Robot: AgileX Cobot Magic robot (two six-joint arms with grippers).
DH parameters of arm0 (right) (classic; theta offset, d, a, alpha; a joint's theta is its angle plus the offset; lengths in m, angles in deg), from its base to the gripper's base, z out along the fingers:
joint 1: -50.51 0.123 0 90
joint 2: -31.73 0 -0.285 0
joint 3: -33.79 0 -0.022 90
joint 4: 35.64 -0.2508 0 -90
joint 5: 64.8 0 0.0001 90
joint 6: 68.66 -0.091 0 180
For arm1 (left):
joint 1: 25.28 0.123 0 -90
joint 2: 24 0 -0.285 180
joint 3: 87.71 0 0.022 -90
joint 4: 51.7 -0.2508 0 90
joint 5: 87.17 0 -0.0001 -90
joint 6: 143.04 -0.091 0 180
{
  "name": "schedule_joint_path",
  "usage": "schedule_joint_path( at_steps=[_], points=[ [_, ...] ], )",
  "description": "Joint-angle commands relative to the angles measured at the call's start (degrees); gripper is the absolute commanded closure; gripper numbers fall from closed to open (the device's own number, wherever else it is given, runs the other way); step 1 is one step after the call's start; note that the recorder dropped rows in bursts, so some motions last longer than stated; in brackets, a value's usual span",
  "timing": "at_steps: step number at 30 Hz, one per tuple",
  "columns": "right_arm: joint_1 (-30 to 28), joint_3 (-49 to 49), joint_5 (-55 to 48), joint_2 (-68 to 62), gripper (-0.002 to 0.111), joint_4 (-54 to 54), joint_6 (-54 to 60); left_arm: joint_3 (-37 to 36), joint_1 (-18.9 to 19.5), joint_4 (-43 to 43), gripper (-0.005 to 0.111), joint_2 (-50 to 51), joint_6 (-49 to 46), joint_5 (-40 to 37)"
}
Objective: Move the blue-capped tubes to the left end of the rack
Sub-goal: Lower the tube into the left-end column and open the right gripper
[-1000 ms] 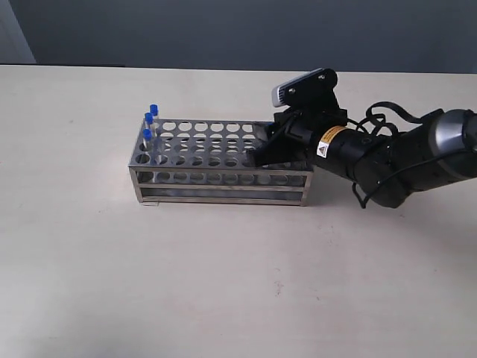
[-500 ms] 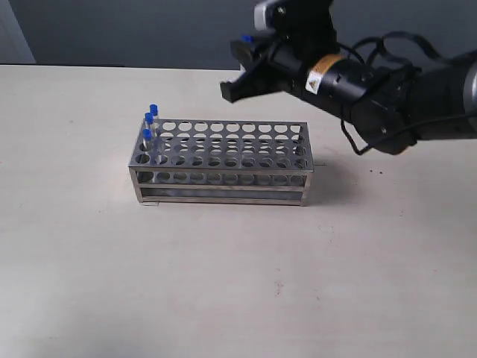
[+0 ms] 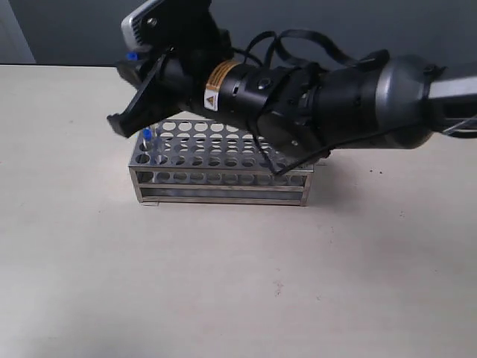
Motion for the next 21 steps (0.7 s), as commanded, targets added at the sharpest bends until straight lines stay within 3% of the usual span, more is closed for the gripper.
schedule_joint_path(
  at_steps=[1, 21],
  points=[
    [2.2, 0.2, 0.2, -2.4, 0.108, 0.3, -0.1, 0.1, -0.5, -0.2, 0.106, 0.3, 0.2, 0.8],
    [2.6, 0.4, 4.0, -8.3, 0.108, -0.1, 0.1, 0.1, -0.5, -0.2, 0.106, 0.3, 0.2, 0.8]
  ],
)
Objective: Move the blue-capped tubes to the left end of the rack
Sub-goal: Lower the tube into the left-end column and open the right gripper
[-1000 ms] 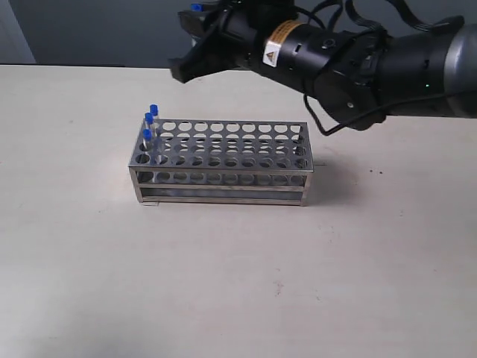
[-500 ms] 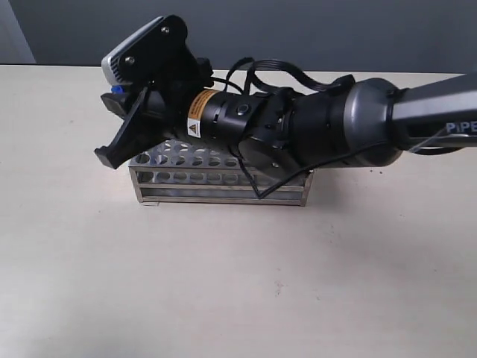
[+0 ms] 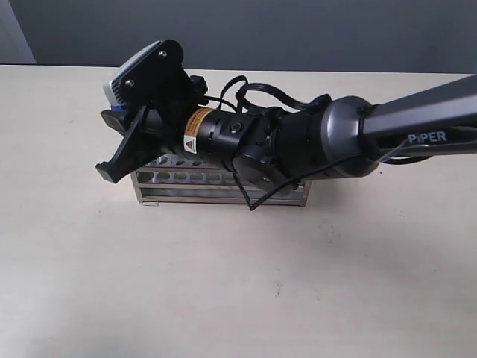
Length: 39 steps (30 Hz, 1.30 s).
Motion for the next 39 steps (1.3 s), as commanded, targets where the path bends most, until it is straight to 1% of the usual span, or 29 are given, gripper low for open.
schedule_joint_path(
  at_steps=[1, 7, 13, 19, 25, 39],
  points=[
    [0.0, 0.4, 0.6, -1.3, 0.108, -0.6, 0.1, 0.1, -0.5, -0.2, 0.106, 0.3, 0.2, 0.8],
    [0.0, 0.9, 1.9, -1.6, 0.108, -2.0, 0.3, 0.1, -0.5, -0.2, 0.106, 0.3, 0.2, 0.8],
    [0.0, 0.9, 2.8, -1.6, 0.108, -5.0, 3.7, 0.1, -0.5, -0.2, 0.106, 0.3, 0.2, 0.8],
    [0.0, 0.9, 2.6, -1.6, 0.108, -5.5, 6.2, 0.1, -0.5, -0.2, 0.106, 0.3, 0.2, 0.8],
    [0.0, 0.9, 2.6, -1.6, 0.108, -9.3, 8.7, 0.1, -0.5, -0.2, 0.106, 0.3, 0.2, 0.8],
    [0.0, 0.9, 4.4, -4.8, 0.108, -11.8, 9.0, 0.1, -0.5, -0.2, 0.106, 0.3, 0.2, 0.8]
  ],
)
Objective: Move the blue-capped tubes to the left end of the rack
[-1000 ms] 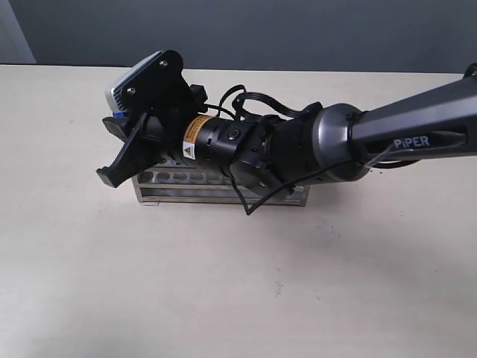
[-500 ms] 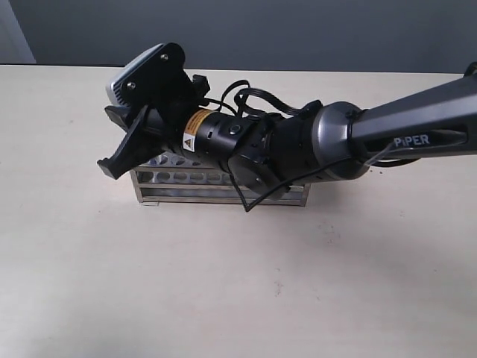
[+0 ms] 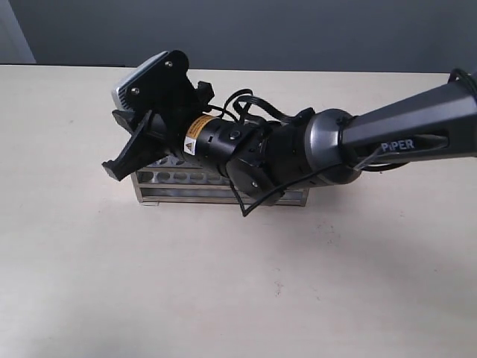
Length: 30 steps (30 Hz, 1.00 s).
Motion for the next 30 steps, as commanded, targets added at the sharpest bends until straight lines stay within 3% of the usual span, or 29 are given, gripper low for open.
schedule_joint_path(
  at_steps=[1, 13, 21, 30],
  points=[
    [0.0, 0.3, 1.7, -1.5, 0.108, -1.4, 0.4, 0.1, -0.5, -0.2, 0.106, 0.3, 0.2, 0.8],
    [0.0, 0.3, 1.1, -4.0, 0.108, -1.4, 0.4, 0.1, -0.5, -0.2, 0.106, 0.3, 0.2, 0.8],
    [0.0, 0.3, -1.4, -4.0, 0.076, -1.4, 0.0, 0.1, -0.5, -0.2, 0.106, 0.3, 0.2, 0.8],
    [0.0, 0.3, -3.8, 0.5, 0.079, -4.6, 0.0, 0.1, -0.5, -0.2, 0.106, 0.3, 0.2, 0.8]
  ],
)
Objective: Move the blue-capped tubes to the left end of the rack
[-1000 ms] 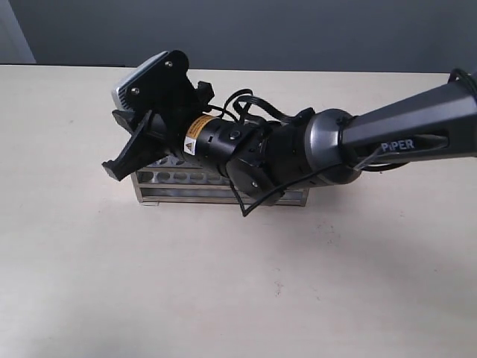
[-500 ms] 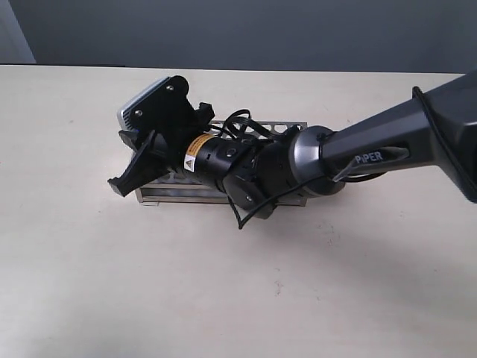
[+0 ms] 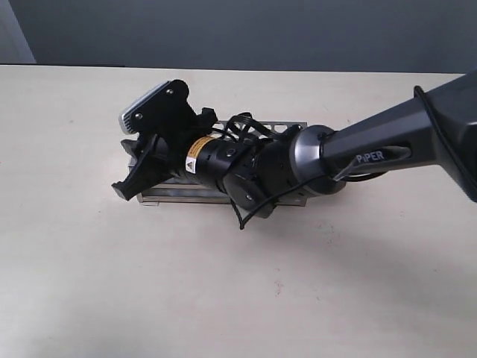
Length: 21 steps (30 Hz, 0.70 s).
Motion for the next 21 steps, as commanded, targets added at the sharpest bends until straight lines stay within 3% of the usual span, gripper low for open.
schedule_joint_path(
  at_steps=[1, 4, 5, 9, 13, 21],
  points=[
    [-0.2, 0.2, -1.8, 6.4, 0.084, -4.8, 0.3, 0.1, -0.5, -0.2, 0.106, 0.3, 0.2, 0.8],
    [-0.2, 0.2, -4.9, 14.0, 0.107, -9.9, 5.2, 0.1, -0.5, -0.2, 0.106, 0.3, 0.2, 0.8],
    [-0.2, 0.2, -6.7, 16.4, 0.108, -12.0, 8.1, 0.1, -0.5, -0.2, 0.106, 0.3, 0.2, 0.8],
    [-2.8, 0.2, -18.9, 28.8, 0.108, -18.7, 19.5, 0.1, -0.5, -0.2, 0.106, 0.3, 0.2, 0.8],
    [-9.3, -2.9, -29.3, 40.1, 0.108, -20.4, 19.9, 0.1, -0.5, -0.2, 0.106, 0.3, 0.2, 0.8],
    [-19.6, -22.9, -30.5, 65.6, 0.108, -26.9, 19.4, 0.1, -0.5, -0.2, 0.106, 0.3, 0.2, 0.8]
  ],
)
